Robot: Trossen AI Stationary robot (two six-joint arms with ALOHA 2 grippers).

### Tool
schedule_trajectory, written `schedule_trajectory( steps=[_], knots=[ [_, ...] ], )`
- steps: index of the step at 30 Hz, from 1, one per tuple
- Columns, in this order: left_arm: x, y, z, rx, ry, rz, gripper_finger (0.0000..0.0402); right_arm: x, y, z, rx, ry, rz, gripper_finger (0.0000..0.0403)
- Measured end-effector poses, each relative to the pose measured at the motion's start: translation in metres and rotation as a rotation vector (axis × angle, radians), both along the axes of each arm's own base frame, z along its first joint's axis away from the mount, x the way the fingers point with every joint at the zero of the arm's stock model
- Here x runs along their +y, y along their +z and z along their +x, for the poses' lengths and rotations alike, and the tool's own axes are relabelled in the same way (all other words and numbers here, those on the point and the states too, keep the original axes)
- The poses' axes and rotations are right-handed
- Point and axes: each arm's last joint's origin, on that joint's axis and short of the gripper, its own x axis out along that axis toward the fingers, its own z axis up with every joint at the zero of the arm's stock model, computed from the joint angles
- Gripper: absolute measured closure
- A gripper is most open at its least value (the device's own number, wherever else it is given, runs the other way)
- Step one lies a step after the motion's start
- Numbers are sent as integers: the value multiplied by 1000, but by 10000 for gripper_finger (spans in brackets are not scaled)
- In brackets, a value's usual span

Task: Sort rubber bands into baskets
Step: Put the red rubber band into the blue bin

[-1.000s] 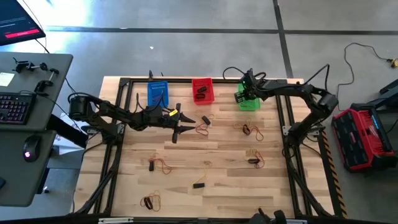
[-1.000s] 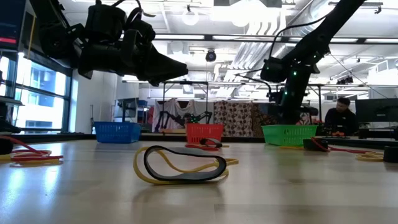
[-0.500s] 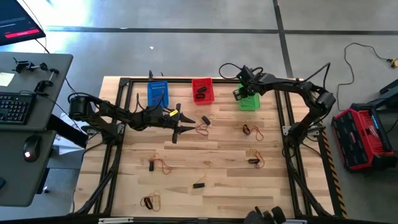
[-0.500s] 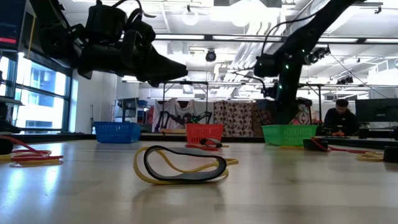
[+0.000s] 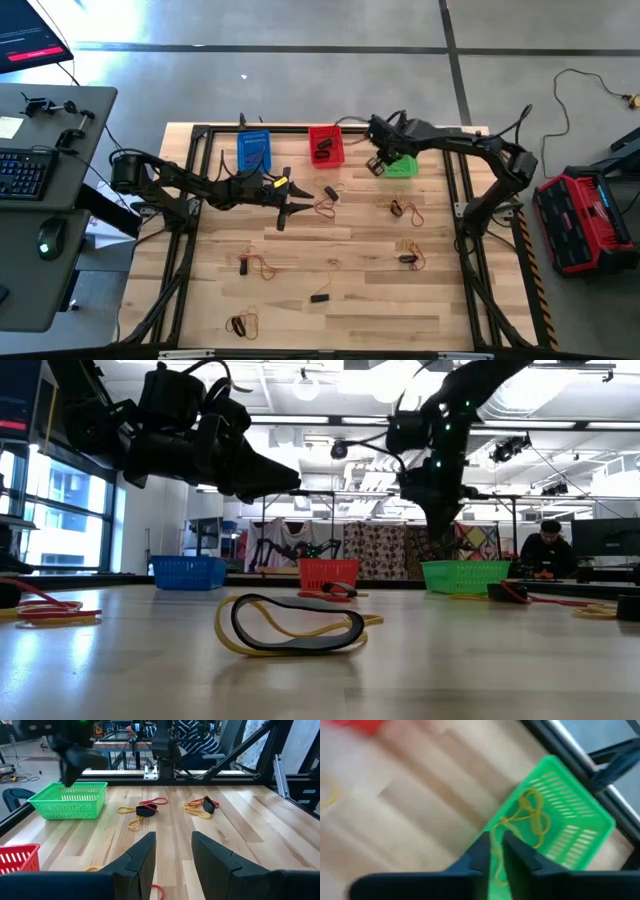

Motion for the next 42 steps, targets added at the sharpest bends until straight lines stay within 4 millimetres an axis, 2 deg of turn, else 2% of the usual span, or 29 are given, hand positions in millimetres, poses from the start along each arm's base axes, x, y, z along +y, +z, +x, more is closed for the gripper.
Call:
schedule_trajectory(
  steps=[2, 6, 11, 17, 22, 25, 31, 36, 42],
  knots=[
    [0, -1, 0, 6, -1, 6, 282, 15, 2, 3, -9, 37, -1, 395],
    [0, -2, 0, 18, 0, 4, 282, 53, 11, 5, -55, 106, -6, 389],
    [0, -2, 0, 25, 1, 5, 282, 107, 13, -4, -110, 173, 19, 399],
    [0, -3, -1, 32, -1, 11, 282, 171, -9, -22, -128, 171, 120, 398],
    [0, -3, -1, 33, -1, 11, 282, 216, -30, -40, -103, 118, 299, 398],
    [0, -3, -1, 33, -1, 11, 282, 238, -39, -51, -96, 87, 346, 398],
    [0, -3, -1, 36, -1, 9, 282, 261, -48, -68, -80, -24, 375, 398],
    [0, -3, -1, 36, 0, 4, 282, 264, -57, -81, -37, -104, 358, 396],
    [0, -4, -1, 38, 0, -1, 282, 264, -57, -87, 0, -139, 339, 351]
  ],
)
